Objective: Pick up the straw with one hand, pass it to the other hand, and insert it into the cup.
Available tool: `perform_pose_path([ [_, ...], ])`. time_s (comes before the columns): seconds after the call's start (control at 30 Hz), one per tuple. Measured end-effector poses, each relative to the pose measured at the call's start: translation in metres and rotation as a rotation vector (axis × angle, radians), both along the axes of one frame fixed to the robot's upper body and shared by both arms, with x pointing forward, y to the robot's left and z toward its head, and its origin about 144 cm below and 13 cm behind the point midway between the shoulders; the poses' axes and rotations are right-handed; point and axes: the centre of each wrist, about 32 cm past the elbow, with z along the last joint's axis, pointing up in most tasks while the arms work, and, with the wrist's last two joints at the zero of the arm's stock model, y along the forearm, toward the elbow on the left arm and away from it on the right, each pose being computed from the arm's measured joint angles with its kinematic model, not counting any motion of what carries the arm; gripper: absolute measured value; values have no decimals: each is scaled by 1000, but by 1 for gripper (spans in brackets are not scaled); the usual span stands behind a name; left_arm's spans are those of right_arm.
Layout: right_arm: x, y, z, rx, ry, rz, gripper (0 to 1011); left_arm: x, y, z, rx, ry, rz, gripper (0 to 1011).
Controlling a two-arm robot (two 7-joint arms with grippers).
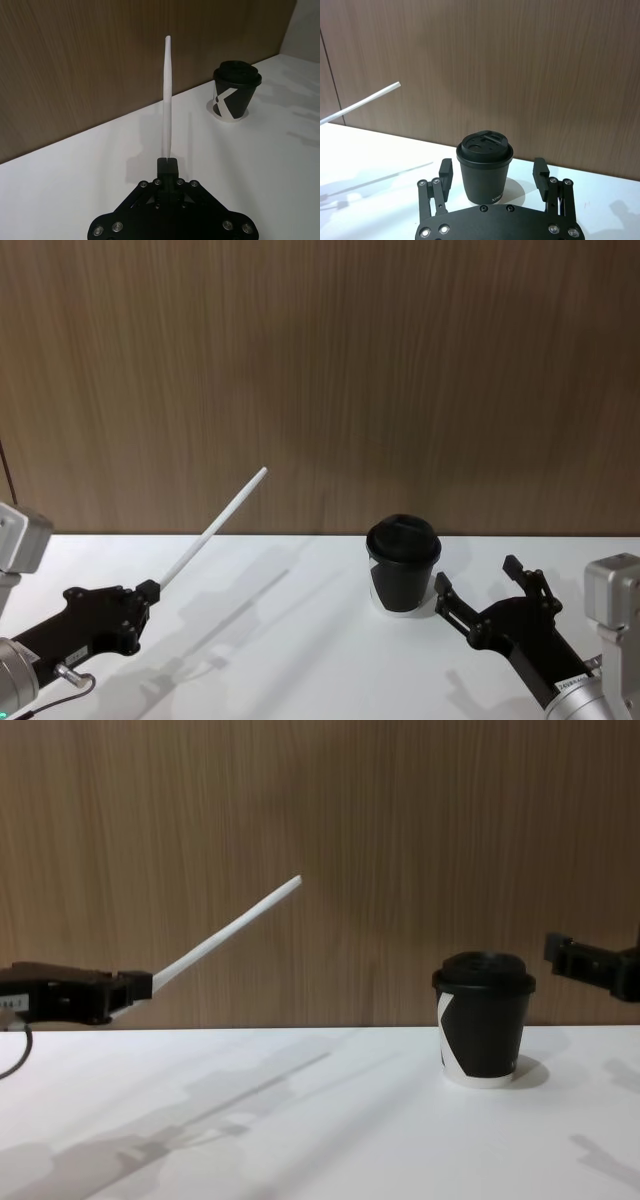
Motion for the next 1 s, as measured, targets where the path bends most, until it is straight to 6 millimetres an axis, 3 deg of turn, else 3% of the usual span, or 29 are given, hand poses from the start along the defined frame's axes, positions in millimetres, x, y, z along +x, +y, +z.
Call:
perform_pose_path([
  [0.4,0,0,0,0,0,0,1001,2,1,5,-20,-45,-77,0],
  [1.0,0,0,0,0,0,0,1001,18,-19,14,-31,-96,-208,0],
])
